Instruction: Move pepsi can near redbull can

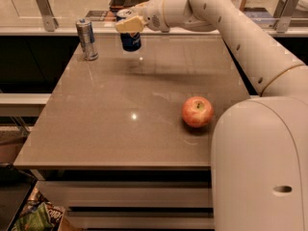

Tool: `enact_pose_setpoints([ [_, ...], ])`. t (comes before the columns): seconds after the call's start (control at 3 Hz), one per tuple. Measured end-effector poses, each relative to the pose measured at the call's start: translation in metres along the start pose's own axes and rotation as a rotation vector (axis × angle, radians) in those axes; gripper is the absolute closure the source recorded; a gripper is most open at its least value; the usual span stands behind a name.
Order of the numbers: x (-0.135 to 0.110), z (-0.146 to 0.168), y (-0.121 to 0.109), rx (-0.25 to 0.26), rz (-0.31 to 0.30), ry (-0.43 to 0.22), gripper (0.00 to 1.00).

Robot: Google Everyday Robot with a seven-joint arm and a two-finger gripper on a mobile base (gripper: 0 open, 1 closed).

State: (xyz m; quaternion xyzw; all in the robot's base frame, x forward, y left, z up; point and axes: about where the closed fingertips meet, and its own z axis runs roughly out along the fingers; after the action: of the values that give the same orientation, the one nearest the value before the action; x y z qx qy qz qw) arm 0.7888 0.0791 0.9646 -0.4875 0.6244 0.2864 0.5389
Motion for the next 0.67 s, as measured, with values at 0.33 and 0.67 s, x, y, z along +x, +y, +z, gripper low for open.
enact_pose_setpoints([
  [0.33,0.002,0.019,0.003,0.029,-0.027,0.037,1.0],
  [0.67,0.007,0.036,0.008,0.034,-0.025,0.056,1.0],
])
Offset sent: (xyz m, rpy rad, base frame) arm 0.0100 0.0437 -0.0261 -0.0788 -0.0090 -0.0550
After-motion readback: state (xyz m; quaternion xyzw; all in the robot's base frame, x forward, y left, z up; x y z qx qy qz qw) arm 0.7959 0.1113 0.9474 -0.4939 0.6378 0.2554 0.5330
